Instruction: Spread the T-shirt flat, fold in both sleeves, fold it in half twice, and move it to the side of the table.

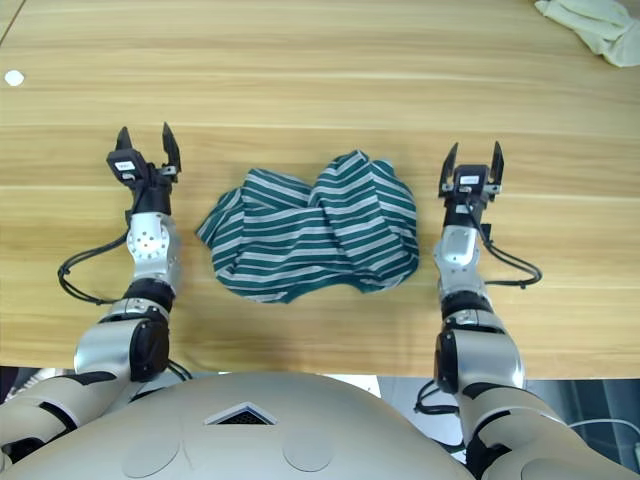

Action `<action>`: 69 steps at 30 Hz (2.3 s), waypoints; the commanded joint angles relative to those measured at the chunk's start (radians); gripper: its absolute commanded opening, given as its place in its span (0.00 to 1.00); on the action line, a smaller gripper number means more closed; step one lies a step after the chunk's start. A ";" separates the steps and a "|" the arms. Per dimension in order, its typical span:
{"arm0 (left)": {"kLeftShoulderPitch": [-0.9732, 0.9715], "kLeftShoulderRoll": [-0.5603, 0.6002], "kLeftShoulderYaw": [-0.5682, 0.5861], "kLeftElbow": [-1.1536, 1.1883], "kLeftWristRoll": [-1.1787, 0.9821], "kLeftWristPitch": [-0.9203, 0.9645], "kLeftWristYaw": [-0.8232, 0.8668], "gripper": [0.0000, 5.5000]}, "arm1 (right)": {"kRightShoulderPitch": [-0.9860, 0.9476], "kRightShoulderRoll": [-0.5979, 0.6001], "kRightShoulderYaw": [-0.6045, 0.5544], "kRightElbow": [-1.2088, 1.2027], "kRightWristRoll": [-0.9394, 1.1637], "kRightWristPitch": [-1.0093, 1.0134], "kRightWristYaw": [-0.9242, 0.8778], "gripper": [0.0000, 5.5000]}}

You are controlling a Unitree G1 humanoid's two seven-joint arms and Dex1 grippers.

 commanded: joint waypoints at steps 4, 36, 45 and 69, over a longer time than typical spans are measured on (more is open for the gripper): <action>-0.012 0.001 -0.003 0.009 0.001 0.013 0.000 0.66 | -0.003 -0.013 0.005 0.002 -0.010 -0.001 -0.015 0.57; -0.018 0.003 -0.001 0.025 0.009 0.009 0.009 0.66 | 0.001 -0.013 0.006 0.008 -0.010 -0.010 -0.023 0.57; -0.022 0.005 -0.005 0.030 0.020 0.004 0.020 0.66 | -0.002 -0.015 0.012 0.012 -0.024 -0.002 -0.027 0.57; 0.527 0.272 -0.221 -1.043 -0.531 0.308 -0.822 0.66 | 0.618 -0.433 0.043 -0.854 0.093 -0.127 0.407 0.57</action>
